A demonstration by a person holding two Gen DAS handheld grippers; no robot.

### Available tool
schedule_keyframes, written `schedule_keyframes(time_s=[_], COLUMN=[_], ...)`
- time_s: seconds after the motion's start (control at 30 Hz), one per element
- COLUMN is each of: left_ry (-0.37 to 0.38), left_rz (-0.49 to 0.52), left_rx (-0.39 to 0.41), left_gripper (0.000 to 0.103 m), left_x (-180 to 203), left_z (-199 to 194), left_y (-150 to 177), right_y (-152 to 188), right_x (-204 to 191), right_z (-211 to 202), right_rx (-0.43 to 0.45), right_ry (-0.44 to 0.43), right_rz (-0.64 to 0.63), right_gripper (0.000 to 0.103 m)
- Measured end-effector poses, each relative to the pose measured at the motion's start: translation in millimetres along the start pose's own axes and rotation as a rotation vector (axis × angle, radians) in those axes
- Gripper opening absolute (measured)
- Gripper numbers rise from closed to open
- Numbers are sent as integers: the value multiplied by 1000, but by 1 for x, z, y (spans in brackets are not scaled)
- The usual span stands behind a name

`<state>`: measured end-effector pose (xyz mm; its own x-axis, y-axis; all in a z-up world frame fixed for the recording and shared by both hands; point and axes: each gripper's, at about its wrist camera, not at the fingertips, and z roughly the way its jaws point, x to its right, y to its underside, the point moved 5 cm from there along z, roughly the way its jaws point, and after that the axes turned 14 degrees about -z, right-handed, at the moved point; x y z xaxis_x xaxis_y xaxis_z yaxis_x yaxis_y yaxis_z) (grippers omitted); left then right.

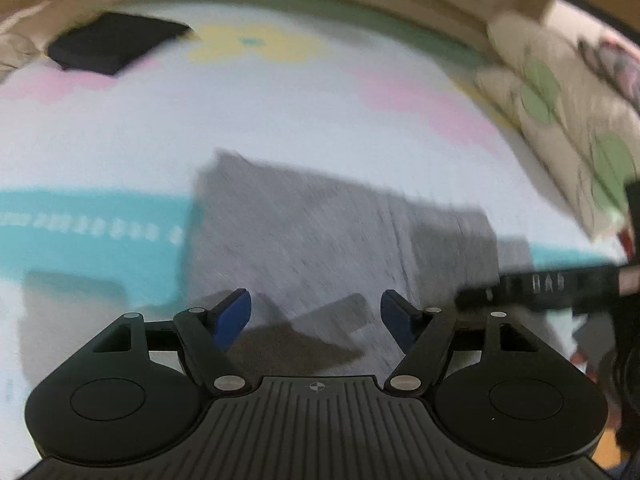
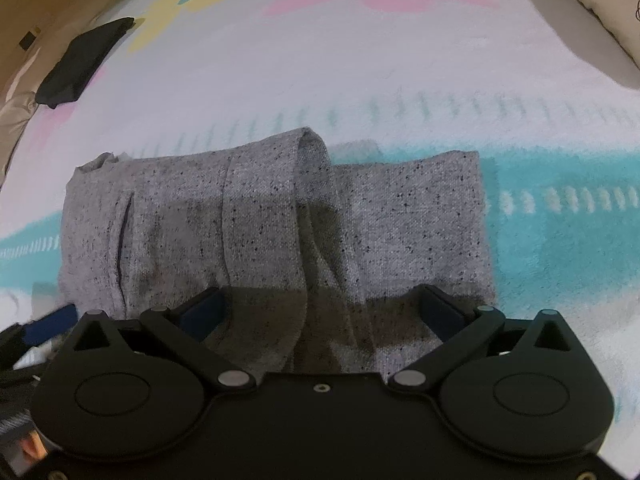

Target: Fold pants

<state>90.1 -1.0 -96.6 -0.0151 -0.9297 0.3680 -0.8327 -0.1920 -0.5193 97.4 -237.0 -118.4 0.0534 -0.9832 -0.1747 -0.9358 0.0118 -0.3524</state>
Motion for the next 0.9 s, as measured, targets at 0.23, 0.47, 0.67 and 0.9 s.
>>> schedule_keyframes(time_s=[0.23,0.47,0.67,0.9], left_ry=[-83,-116,-120,-96], left_rz=[-84,-62,-105,-56], left_rx=[10,-14,30,65], left_gripper=[70,70,70,70], left_x=[-44,-56,-66,-40], left_z=[-5,-6,-22,-30], left_y=[-10,-7,-17,-18], right_y=[1,3,-7,0], right_x=[-7,-13,-32,-26], right_z=[-9,-15,-61,-136], right_rx=[28,46,155,307], right_ry=[-54,-133,-117,-114], right_rz=[-10,20,-35,-71], right_gripper=[72,42,21,18])
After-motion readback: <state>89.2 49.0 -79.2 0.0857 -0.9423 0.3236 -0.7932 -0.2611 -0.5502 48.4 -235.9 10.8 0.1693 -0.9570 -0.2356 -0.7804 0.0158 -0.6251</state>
